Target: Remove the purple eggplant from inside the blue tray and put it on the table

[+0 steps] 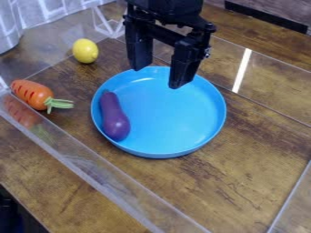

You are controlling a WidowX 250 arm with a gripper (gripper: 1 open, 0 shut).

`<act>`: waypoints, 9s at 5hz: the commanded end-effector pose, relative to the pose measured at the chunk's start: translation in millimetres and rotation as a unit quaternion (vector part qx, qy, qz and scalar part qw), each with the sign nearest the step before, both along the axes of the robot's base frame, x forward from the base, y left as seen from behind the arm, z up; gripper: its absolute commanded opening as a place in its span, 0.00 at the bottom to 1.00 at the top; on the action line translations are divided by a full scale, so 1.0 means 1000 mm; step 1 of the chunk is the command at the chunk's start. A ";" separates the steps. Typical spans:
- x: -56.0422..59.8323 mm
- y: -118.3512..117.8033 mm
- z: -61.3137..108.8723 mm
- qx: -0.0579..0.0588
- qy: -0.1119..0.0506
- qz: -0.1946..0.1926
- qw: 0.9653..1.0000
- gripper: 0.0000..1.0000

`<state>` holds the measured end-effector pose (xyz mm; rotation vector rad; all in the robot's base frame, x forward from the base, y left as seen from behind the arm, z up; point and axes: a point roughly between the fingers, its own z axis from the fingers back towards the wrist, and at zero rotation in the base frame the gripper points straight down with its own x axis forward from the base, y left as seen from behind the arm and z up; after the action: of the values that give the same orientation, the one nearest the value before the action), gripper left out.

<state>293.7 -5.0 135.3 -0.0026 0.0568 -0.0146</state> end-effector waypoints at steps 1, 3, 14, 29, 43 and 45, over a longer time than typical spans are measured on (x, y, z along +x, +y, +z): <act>0.002 0.002 -0.004 0.000 0.004 -0.002 1.000 1.00; 0.011 0.011 -0.012 0.002 0.004 0.001 1.000 1.00; 0.025 0.059 -0.041 0.011 0.001 0.017 1.000 1.00; 0.050 0.134 -0.013 0.058 -0.013 0.012 0.998 0.00; 0.009 0.103 -0.056 0.034 -0.022 -0.140 0.989 0.00; 0.007 0.114 -0.051 0.042 -0.017 -0.137 0.989 0.00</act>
<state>295.5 99.7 71.0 0.0668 0.0662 -0.3085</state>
